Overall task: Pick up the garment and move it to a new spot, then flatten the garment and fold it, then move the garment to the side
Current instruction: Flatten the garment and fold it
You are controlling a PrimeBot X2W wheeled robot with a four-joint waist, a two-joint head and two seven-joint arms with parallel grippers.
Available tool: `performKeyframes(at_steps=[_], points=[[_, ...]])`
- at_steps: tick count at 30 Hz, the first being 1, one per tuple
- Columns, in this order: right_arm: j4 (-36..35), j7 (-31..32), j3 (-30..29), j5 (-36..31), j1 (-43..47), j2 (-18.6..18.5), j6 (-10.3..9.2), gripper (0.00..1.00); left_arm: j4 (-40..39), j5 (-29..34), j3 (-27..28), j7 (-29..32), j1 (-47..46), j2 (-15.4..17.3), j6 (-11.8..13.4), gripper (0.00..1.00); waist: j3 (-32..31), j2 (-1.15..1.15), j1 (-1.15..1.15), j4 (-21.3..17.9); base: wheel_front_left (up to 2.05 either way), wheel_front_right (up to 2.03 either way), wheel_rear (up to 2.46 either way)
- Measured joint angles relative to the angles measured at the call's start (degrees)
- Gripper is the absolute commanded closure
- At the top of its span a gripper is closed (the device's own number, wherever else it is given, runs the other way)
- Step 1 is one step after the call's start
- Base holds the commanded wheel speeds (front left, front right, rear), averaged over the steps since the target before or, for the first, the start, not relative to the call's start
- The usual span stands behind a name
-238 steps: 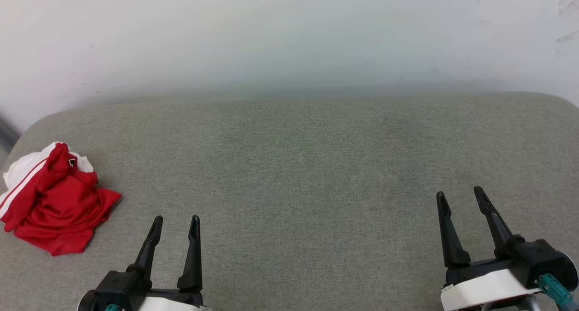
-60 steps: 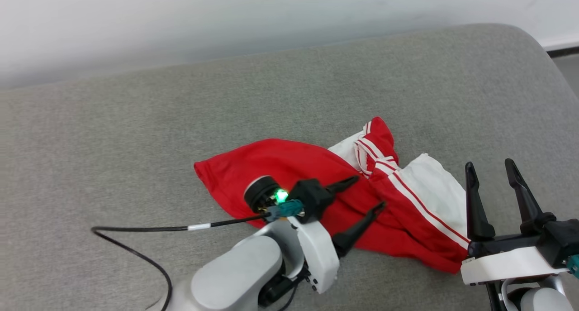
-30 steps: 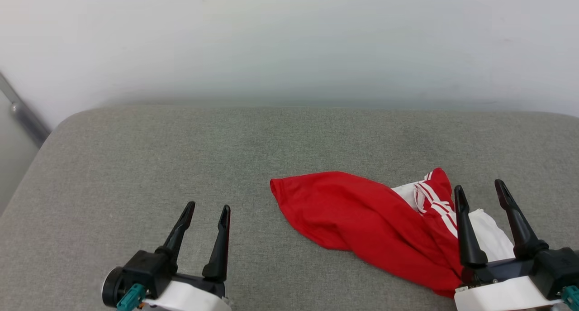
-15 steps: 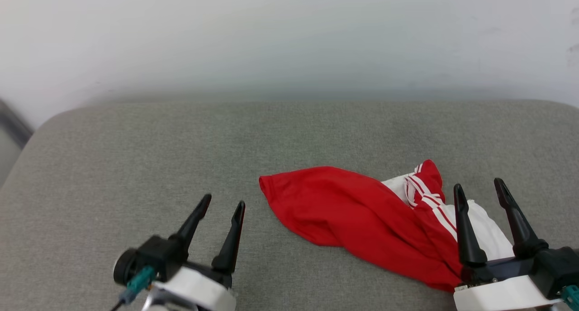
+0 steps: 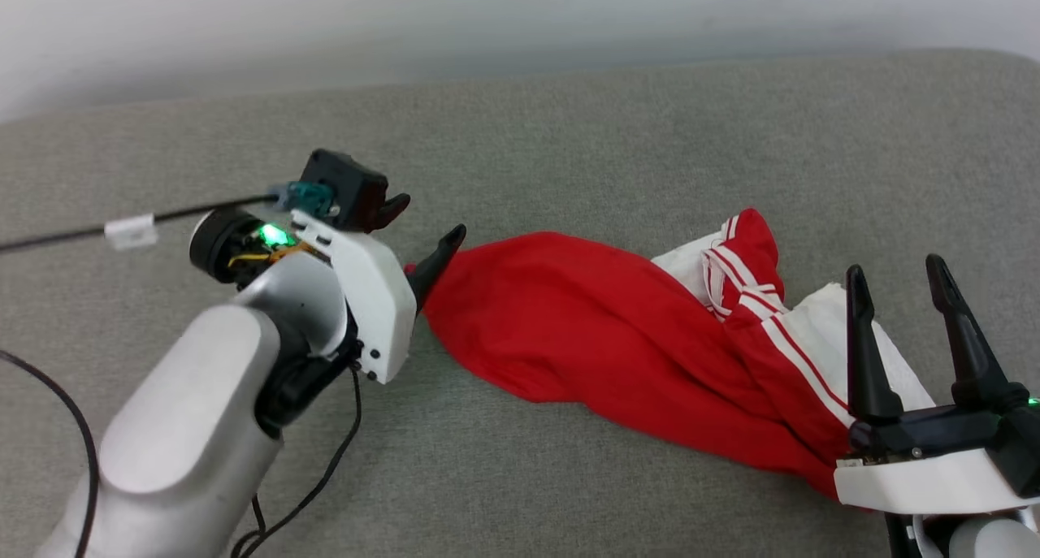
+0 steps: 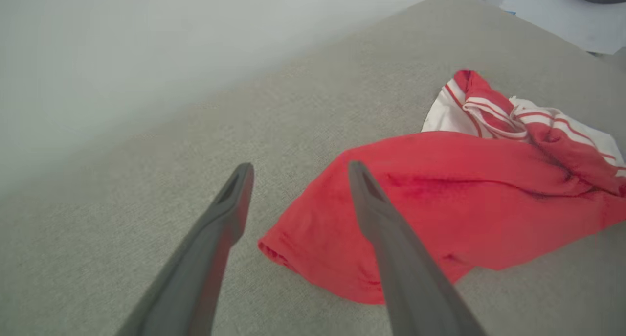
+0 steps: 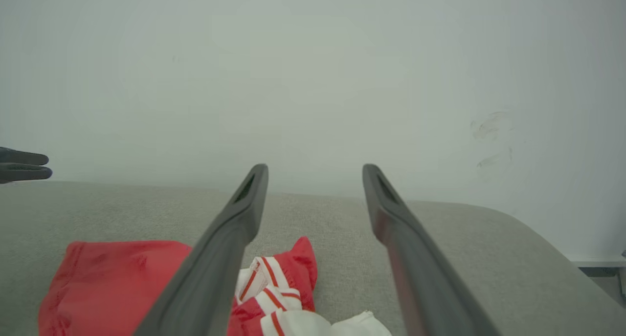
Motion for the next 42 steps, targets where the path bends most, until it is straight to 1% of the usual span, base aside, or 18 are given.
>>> performKeyframes(at_steps=[2,4,7,9,13,18,19,20,22,26,32,35,38,42], points=[[0.0,0.0,0.1,0.3,-0.5,0.0,0.0,0.0,1.2,-4.0,-1.8,7.0,-3.4,1.7,-0.1,0.0,2.0,0.0,0.0,-0.8,0.0,0.0,0.0],[-0.1,0.0,0.3,0.6,-1.3,0.0,0.0,0.0,3.1,-7.4,-1.7,11.9,-6.5,3.0,-0.1,0.0,3.8,0.0,0.01,-1.6,0.0,0.0,0.0],[0.0,0.0,0.5,0.9,-2.2,0.0,0.0,0.0,5.8,-10.2,-3.0,18.9,-10.5,4.7,-0.1,0.0,6.2,0.0,0.0,-3.0,0.0,0.0,0.0],[0.1,0.0,0.6,1.2,-2.6,0.0,0.0,0.0,7.0,-11.2,-4.5,22.1,-11.9,5.5,-0.1,0.0,7.6,0.0,0.0,-3.9,0.0,0.0,0.0],[0.2,0.0,0.6,1.7,-3.5,0.0,0.0,0.0,8.5,-12.9,-7.9,25.7,-13.4,7.2,-0.1,0.0,9.8,0.0,0.01,-5.4,0.0,0.0,0.0],[0.3,0.0,0.4,2.0,-4.3,0.0,0.0,0.0,9.7,-14.7,-10.8,24.9,-13.7,7.9,-0.1,0.0,11.2,0.0,0.01,-6.3,0.0,0.0,0.0],[0.4,0.0,0.4,2.1,-4.3,0.0,0.0,0.0,9.7,-15.5,-11.3,24.8,-13.8,8.1,0.0,0.73,11.3,0.0,0.0,-6.3,0.0,0.0,0.0],[0.5,0.0,0.3,2.1,-4.3,0.0,0.0,0.0,9.7,-16.0,-11.7,24.1,-13.8,8.2,0.0,1.0,11.3,0.0,0.0,-6.2,0.0,0.0,0.0],[0.5,0.0,0.2,2.0,-4.5,0.0,0.0,0.0,9.8,-16.4,-12.4,22.3,-13.9,8.4,0.0,1.0,11.2,0.0,0.0,-5.9,0.0,0.0,0.0],[0.9,0.0,0.2,1.5,-4.5,0.0,0.0,0.0,11.9,-16.4,-12.5,16.3,-14.4,8.4,-0.1,1.0,10.4,0.0,0.0,-5.0,0.0,0.0,0.0],[1.5,0.0,0.1,0.5,-4.4,0.0,0.0,0.0,15.3,-14.8,-8.4,4.3,-17.4,8.3,0.0,1.0,7.3,0.0,0.0,-3.5,0.0,0.0,0.0],[1.9,0.0,0.1,-0.1,-3.9,0.0,0.0,0.0,16.1,-12.8,-6.1,-2.8,-19.8,8.5,0.5,1.0,5.4,0.0,0.0,-2.6,0.0,0.0,0.0],[2.4,0.0,0.3,-0.5,-3.1,0.0,0.0,0.0,15.1,-10.6,-5.0,-8.5,-21.5,9.0,0.5,1.0,3.4,0.0,0.0,-1.5,0.0,0.0,0.0],[3.0,0.0,0.4,-0.5,-1.7,0.0,0.0,0.0,10.2,-8.4,-5.3,-12.6,-21.4,9.7,0.5,1.0,0.7,0.0,0.0,0.1,0.0,0.0,0.0]])
